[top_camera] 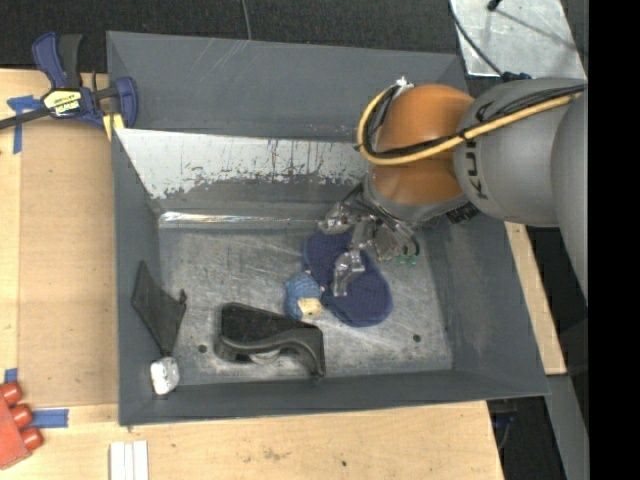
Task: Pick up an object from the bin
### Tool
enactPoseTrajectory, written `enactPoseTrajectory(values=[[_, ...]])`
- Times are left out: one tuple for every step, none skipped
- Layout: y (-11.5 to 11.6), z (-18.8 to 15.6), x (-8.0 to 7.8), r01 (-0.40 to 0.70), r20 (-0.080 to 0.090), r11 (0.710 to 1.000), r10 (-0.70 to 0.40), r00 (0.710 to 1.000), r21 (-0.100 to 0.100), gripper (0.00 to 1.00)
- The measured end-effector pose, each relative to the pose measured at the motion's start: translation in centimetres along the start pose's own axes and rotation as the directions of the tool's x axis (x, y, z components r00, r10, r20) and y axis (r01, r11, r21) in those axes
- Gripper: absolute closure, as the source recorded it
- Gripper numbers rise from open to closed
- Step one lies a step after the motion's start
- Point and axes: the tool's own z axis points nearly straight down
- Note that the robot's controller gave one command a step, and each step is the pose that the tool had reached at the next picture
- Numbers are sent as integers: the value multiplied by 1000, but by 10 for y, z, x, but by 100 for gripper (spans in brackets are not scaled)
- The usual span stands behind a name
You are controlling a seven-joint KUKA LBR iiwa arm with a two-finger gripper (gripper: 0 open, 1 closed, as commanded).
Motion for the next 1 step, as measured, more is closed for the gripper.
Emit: enactPoseTrajectory(values=[[1, -116, -11, 250, 2, 968, -250, 968, 4, 100]])
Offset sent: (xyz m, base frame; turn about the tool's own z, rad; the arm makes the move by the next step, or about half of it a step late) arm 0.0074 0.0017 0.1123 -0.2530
